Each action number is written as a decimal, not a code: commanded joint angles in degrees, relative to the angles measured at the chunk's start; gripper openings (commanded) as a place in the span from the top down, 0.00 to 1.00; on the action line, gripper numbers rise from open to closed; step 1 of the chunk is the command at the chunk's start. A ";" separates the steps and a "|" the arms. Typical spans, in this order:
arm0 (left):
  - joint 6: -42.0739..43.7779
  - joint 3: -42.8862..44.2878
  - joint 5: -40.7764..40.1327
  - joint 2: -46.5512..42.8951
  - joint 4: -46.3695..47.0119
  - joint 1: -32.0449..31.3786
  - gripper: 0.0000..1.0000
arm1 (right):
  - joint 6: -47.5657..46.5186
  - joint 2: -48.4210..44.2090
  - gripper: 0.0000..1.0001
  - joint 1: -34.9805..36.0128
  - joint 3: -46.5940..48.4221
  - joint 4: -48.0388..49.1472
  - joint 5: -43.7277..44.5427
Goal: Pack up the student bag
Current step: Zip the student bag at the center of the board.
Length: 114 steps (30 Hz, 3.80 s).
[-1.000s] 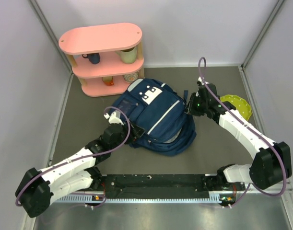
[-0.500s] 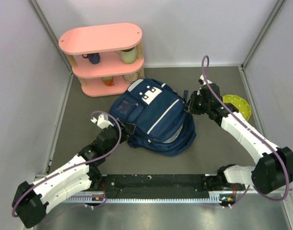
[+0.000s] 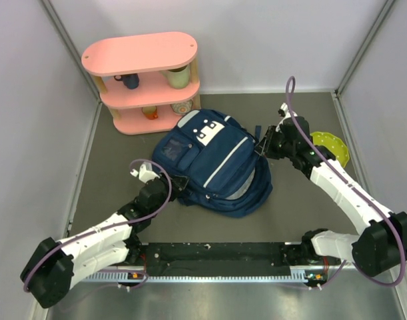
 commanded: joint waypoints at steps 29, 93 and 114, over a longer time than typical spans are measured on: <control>-4.18 10.41 8.29 2.89 -0.03 0.15 1.00 | -7.77 -26.24 0.28 -1.78 1.69 -12.16 2.89; 17.18 14.18 25.43 -2.65 -9.69 -1.17 1.00 | 37.50 19.98 0.54 62.99 1.67 -2.21 55.98; 13.66 10.94 21.65 -4.67 -8.48 -0.99 1.00 | 47.00 21.21 0.54 66.42 5.71 -22.08 62.66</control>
